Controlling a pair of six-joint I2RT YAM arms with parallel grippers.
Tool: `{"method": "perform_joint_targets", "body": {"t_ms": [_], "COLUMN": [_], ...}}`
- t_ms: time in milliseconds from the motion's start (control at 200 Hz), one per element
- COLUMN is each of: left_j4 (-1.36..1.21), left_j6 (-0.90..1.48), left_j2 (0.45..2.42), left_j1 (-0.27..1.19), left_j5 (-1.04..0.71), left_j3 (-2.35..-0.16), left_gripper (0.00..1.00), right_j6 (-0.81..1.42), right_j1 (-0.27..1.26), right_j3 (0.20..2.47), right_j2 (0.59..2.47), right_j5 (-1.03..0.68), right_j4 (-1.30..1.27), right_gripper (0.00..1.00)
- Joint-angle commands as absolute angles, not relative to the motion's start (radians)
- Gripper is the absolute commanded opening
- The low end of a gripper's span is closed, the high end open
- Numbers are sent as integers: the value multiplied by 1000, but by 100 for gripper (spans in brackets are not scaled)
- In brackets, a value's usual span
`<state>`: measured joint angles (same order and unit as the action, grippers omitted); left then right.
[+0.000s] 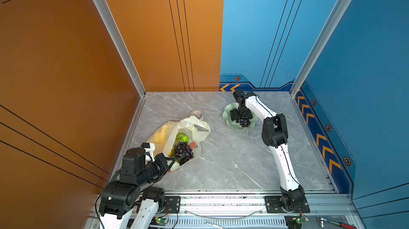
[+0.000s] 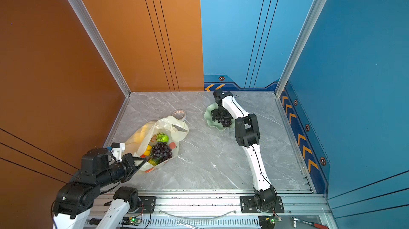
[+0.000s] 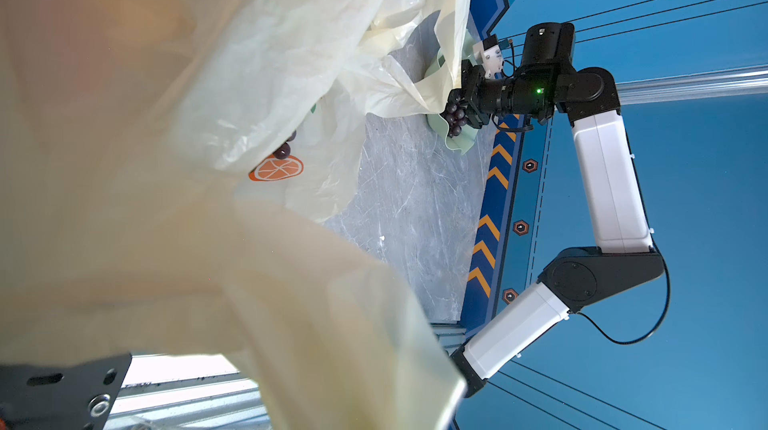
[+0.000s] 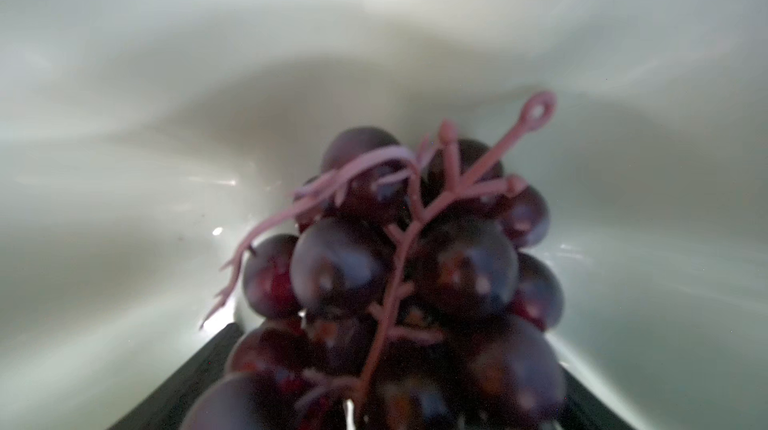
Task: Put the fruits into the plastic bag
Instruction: 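Close the right gripper on the grape bunch stem in the green plate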
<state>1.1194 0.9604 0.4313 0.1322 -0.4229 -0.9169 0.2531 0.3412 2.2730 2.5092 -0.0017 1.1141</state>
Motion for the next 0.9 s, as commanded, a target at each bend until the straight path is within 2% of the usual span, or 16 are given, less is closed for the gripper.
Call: {"method": "perform_joint_targets", "body": {"t_ms": [0, 145, 360, 481, 646, 896], "left_j4": [1136, 1135, 1135, 1136, 1135, 1134], "left_j6": [934, 933, 933, 934, 939, 937], "left_j2": [431, 432, 430, 428, 425, 427], "left_j1": [135, 135, 135, 134, 135, 135], "left_j5": [-423, -421, -419, -413, -403, -397], "left_j3": [-942, -937, -937, -935, -937, -937], "left_gripper": [0, 0, 0, 0, 0, 0], "right_j6": [267, 270, 266, 264, 261, 258], "right_j1": [338, 331, 325, 321, 317, 309], "right_j3": [2284, 2278, 2263, 2258, 2254, 2249], "right_j2": [2539, 2531, 2507, 2497, 2490, 2463], "right_j5": [26, 26, 36, 33, 28, 25], "right_j4": [1118, 1118, 1116, 1113, 1111, 1105], "right_gripper": [86, 74, 71, 62, 56, 55]}}
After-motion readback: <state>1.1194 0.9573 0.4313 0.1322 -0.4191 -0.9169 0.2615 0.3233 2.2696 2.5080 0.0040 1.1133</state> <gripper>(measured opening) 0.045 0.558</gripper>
